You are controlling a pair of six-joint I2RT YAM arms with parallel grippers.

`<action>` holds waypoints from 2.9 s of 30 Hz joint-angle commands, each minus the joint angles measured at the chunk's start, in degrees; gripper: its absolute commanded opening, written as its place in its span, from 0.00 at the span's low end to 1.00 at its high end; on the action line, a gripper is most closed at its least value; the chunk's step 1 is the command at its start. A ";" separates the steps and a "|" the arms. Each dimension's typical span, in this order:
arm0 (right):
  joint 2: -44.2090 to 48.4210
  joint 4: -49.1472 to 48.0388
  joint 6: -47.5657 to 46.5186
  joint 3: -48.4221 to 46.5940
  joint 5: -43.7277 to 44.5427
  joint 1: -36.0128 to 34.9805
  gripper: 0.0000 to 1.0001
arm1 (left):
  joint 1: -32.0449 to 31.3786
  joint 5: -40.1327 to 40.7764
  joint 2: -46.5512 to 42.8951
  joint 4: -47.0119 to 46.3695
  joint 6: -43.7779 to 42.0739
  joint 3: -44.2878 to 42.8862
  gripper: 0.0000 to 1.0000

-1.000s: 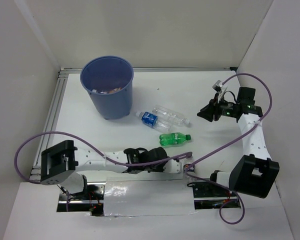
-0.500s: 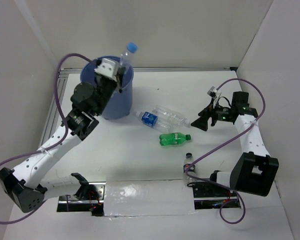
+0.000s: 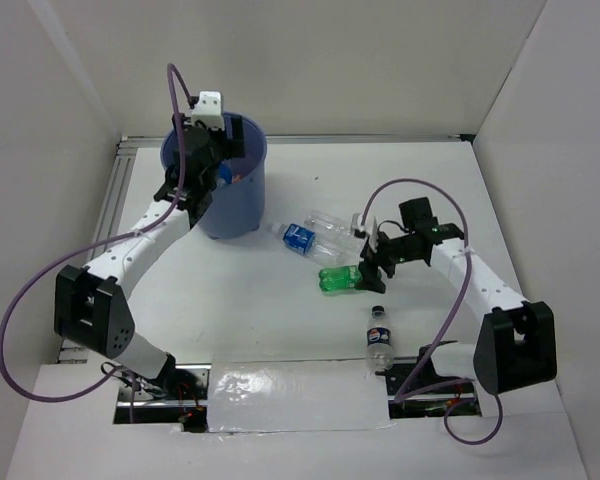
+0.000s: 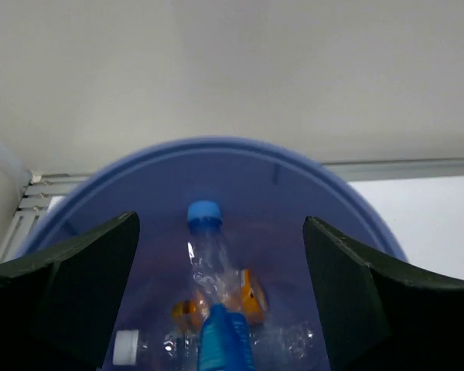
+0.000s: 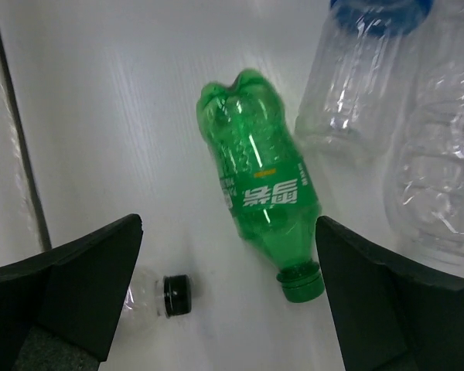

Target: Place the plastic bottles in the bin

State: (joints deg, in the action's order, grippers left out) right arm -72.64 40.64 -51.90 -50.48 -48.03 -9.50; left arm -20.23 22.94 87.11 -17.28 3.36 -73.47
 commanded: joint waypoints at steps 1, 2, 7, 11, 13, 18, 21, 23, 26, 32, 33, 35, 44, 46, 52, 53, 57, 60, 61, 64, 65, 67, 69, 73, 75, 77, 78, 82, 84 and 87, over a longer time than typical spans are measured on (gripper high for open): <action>0.23 -7.49 -6.72 3.28 9.88 -3.24 1.00 | -0.42 0.00 -3.51 -3.65 0.95 -7.81 0.99; -0.74 -8.81 -7.33 4.15 11.80 -3.77 1.00 | -0.43 -1.04 -4.40 -1.81 0.95 -8.35 0.99; -7.42 -17.87 -6.46 4.69 17.88 -6.32 1.00 | -4.46 -10.09 -14.32 10.40 2.79 -5.13 0.99; -12.42 -22.10 -6.63 5.21 20.35 -7.38 1.00 | -10.61 -14.85 -25.48 16.48 7.62 8.40 0.96; -14.01 -22.10 -7.33 5.21 20.35 -8.26 1.00 | -13.25 -12.49 -31.35 18.15 12.69 14.82 0.96; -14.82 -13.53 -10.93 2.41 16.23 -10.81 0.62 | -19.93 -9.85 -40.87 20.17 25.63 32.58 0.93; -7.74 -5.62 -16.29 3.01 12.09 -10.81 0.42 | -23.44 -5.72 -45.00 21.41 30.39 37.16 0.93; -2.27 -0.50 -20.60 2.15 8.67 -10.81 0.28 | -25.55 -5.01 -46.93 22.72 33.46 39.71 0.93; 6.36 6.72 -17.99 -5.72 3.74 -11.33 0.18 | -27.75 -4.31 -47.56 24.22 38.63 42.87 0.93; 3.22 -12.48 1.87 -23.57 10.83 -14.40 0.20 | -31.44 -5.53 -47.48 20.71 48.04 49.30 0.93; 1.21 -15.48 3.02 -25.79 12.68 -16.24 0.20 | -31.45 -5.54 -46.86 18.97 48.76 50.35 0.93; -5.99 -21.55 4.25 -33.67 17.50 -18.44 0.21 | -32.59 -6.59 -44.85 17.20 51.12 50.97 0.93; -39.39 -18.42 -0.74 -70.78 25.44 -28.56 0.30 | -33.65 -5.10 -41.76 10.35 64.50 52.73 0.96; -43.79 -16.75 -0.75 -79.57 26.23 -30.40 0.40 | -34.17 -5.10 -39.92 9.81 64.50 51.68 0.96; -47.16 -17.34 4.86 -82.25 28.07 -31.81 0.98 | -34.70 -5.71 -36.84 10.86 61.60 49.13 0.96; -44.72 -19.88 6.36 -80.67 28.08 -31.29 1.00 | -34.70 -5.71 -36.84 10.86 61.60 49.13 0.96; -39.00 -19.12 15.39 -76.97 26.33 -27.52 0.98 | -34.70 -5.19 -35.61 10.86 59.14 47.99 0.97; -33.30 -17.36 19.11 -70.39 24.05 -21.81 0.76 | -34.70 -5.18 -32.98 10.86 57.91 46.50 0.97; -31.87 -16.66 19.64 -65.50 22.38 -20.23 0.65 | -34.70 -5.18 -32.36 10.17 56.86 46.49 0.97; -27.82 -12.62 20.87 -58.35 20.53 -13.63 0.30 | -34.70 -5.80 -28.59 7.97 54.57 44.04 0.90; -27.82 -11.13 20.87 -54.59 20.52 -12.31 0.27 | -34.70 -6.93 -27.18 7.96 52.48 42.81 0.77; -27.81 -4.72 19.22 -52.10 18.61 -8.62 0.38 | -35.23 -9.56 -22.18 8.92 47.83 38.24 0.59; -28.60 -0.85 20.68 -49.29 18.59 -5.54 0.80 | -36.45 -14.30 -18.40 8.05 42.12 33.32 0.45; -27.74 -1.34 27.00 -43.49 14.91 1.66 1.00 | -40.31 -30.11 -0.87 15.49 30.84 17.87 0.81; -26.95 -1.36 27.91 -40.15 13.76 5.69 1.00 | -41.64 -33.38 5.15 20.68 31.62 9.36 0.87; -25.28 -2.84 30.71 -36.47 13.75 7.90 1.00 | -42.17 -39.35 12.45 21.23 35.22 5.64 0.91; -24.31 -3.72 31.41 -34.88 13.23 9.65 1.00 | -42.17 -40.51 14.73 22.10 36.01 1.44 0.92; -18.25 -8.12 32.74 -28.28 12.62 13.10 1.00 | -44.71 -41.83 23.88 34.21 36.02 -8.69 0.96; -17.71 -8.12 32.74 -26.09 11.56 14.41 1.00 | -45.68 -41.31 26.17 37.13 36.02 -11.07 1.00; -16.22 -8.12 32.74 -24.50 10.07 16.87 1.00 | -47.53 -38.24 30.21 43.69 36.02 -15.90 1.00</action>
State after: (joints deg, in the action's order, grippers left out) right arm -92.42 35.70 -20.36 -76.34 -34.41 6.15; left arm -65.98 -15.14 115.39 16.80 40.36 -84.86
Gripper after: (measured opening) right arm 0.999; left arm 0.997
